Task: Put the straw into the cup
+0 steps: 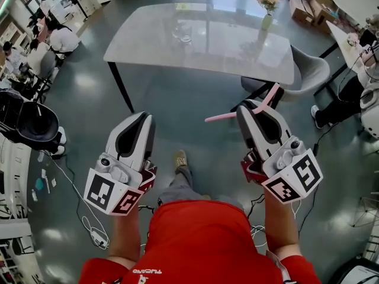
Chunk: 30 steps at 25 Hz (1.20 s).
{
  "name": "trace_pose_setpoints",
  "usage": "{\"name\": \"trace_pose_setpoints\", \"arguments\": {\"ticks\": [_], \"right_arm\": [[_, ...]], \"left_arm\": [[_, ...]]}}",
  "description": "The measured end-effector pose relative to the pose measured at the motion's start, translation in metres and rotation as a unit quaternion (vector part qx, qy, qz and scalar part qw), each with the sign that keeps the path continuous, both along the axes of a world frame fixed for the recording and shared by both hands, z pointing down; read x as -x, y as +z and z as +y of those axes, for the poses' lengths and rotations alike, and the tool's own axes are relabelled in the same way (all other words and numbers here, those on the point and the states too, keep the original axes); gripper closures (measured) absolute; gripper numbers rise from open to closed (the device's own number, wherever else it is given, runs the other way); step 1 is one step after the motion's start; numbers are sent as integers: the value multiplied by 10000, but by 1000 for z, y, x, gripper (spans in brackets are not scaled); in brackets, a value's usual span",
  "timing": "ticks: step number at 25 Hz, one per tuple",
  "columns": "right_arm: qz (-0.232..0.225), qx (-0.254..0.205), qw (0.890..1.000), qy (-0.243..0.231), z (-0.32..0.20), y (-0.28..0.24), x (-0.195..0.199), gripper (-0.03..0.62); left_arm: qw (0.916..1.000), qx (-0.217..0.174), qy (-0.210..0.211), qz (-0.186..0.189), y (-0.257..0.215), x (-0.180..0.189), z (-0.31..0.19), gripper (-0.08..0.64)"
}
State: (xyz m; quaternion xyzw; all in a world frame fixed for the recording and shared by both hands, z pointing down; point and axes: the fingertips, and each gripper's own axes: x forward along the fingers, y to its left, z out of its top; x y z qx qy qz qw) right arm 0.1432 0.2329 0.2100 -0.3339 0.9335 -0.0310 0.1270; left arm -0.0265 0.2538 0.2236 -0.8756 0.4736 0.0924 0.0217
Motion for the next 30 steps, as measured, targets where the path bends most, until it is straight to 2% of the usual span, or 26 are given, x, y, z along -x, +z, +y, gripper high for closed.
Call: {"name": "trace_pose_setpoints", "arguments": {"ticks": [6, 15, 22, 30], "right_arm": [[37, 57, 9999, 96, -36, 7, 16, 569], [175, 234, 9995, 140, -128, 17, 65, 569], [337, 346, 9986, 223, -194, 16, 114, 569], [481, 417, 9965, 545, -262, 13, 143, 569]], "left_arm": [[9999, -1, 118, 40, 3, 15, -42, 554], [9994, 75, 249, 217, 16, 57, -144, 554], [9994, 121, 307, -53, 26, 92, -212, 554], [9981, 223, 573, -64, 32, 115, -277, 554]]}}
